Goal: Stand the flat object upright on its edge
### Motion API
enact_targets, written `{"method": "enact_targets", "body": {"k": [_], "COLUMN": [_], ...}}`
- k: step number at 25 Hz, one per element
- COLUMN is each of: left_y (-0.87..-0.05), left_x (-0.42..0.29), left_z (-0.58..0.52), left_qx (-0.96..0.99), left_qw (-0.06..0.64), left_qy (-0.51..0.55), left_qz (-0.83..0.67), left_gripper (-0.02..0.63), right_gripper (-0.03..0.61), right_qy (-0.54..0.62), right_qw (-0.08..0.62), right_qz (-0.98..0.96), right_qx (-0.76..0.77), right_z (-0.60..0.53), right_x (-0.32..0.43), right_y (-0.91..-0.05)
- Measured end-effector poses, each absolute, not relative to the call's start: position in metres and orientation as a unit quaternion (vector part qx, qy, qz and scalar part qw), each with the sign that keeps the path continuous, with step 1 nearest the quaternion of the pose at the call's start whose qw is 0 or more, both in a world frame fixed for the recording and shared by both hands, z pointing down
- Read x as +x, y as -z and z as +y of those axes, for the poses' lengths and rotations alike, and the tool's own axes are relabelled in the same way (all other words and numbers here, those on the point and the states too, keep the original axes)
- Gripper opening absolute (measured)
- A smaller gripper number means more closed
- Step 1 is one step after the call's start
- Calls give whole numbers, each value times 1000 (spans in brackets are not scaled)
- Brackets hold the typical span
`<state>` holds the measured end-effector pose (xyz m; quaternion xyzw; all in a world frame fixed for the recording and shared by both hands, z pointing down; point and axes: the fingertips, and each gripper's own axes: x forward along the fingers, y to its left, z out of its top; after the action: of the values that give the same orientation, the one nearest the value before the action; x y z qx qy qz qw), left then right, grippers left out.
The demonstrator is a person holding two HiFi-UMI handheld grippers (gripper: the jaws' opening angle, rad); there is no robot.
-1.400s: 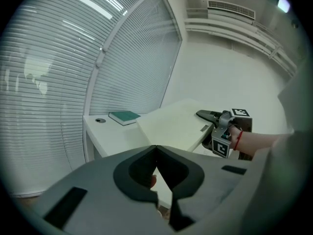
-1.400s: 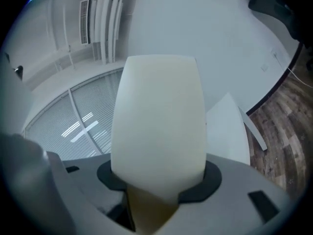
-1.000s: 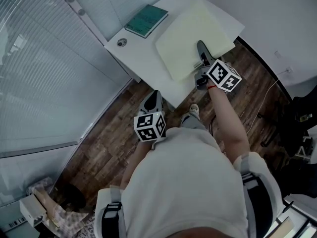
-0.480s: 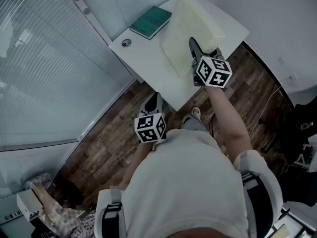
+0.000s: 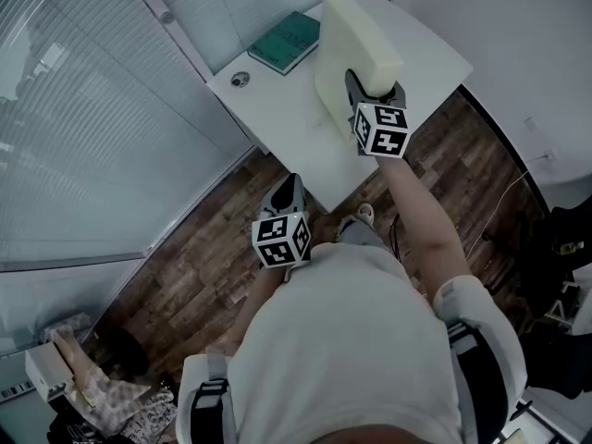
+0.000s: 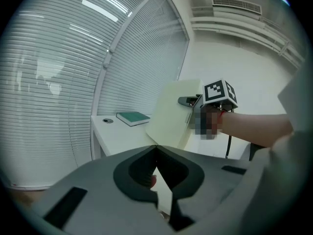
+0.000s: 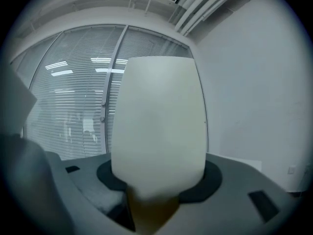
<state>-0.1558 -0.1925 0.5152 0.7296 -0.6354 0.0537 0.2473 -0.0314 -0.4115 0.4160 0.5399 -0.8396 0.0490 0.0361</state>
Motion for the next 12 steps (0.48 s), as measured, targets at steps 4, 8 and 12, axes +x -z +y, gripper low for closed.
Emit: {"method": "enact_targets", "body": {"k": [4,8,12], "left_y": [-517,-518,-518], "left_x": [-156,-156,-158], "left_z": [-195,-197,-197], "left_qx": [725,723,721], "left_qw": [249,250,251], "left_qy": [-54,-57,-59], "left_qz": [-640,-642,-643], "left_gripper": [17,17,17], "right_gripper": [259,261,264], "right_qy": [-28,-13,2], "right_qw": [41,43,49], "right_qz": [-838,-837,-839], "right_qx": [543,546,543], "right_z": [-418,-423,-422], "right_x": [-35,-39,-45], "right_y": [-420,-425,-428]}}
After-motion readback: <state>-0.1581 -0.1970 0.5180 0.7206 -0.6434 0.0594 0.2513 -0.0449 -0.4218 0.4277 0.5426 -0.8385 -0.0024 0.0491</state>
